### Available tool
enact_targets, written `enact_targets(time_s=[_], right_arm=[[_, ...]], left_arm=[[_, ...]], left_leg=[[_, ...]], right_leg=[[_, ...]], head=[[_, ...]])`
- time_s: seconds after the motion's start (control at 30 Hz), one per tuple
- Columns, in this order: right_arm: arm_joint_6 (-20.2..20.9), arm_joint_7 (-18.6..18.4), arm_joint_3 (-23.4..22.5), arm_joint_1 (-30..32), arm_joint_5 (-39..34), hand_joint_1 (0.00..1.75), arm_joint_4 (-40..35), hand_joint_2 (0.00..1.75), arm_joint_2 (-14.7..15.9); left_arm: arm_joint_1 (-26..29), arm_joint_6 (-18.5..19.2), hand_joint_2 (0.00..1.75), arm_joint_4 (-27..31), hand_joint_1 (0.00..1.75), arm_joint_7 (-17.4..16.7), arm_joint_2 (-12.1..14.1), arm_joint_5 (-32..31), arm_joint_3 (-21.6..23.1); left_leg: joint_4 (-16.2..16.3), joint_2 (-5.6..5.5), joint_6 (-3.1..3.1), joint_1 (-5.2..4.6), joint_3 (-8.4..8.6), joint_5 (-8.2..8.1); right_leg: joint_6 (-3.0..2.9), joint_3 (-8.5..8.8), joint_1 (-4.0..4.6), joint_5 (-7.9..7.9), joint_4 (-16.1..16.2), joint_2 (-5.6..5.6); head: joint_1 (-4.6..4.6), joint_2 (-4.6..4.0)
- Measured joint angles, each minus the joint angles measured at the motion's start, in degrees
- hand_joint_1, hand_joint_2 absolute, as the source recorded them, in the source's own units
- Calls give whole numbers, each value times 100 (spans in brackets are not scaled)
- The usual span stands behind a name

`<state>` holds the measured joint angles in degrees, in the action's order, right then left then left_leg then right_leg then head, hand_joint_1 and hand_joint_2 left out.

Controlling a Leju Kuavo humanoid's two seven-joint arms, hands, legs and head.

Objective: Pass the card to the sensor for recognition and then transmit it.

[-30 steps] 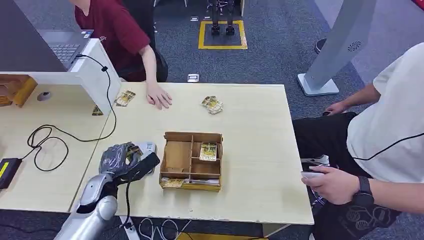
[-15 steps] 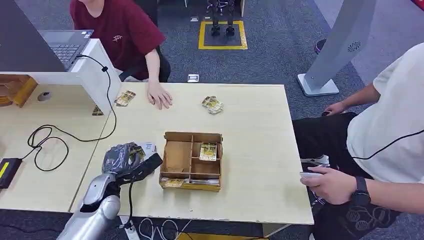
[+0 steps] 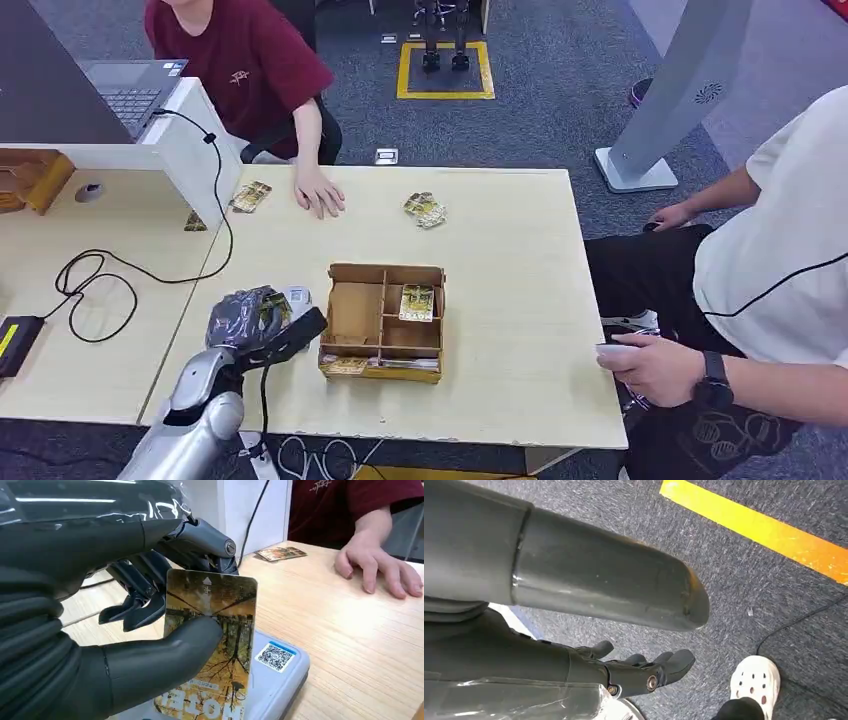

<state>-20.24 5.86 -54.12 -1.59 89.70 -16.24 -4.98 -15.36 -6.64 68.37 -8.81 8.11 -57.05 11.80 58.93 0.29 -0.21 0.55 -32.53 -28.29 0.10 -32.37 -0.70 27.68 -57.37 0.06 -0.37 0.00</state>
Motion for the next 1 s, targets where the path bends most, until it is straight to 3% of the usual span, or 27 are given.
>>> enact_targets(time_s=[1.0], right_arm=[[-44, 122, 92, -75, 0, 0, -15, 0, 0]], left_arm=[[165, 15, 175, -324, 175, -135, -190, -494, 9]], left_leg=[[0, -2, 4, 0, 4, 4]], right_leg=[[0, 5, 0, -1, 0, -3]], head=[[2, 0]])
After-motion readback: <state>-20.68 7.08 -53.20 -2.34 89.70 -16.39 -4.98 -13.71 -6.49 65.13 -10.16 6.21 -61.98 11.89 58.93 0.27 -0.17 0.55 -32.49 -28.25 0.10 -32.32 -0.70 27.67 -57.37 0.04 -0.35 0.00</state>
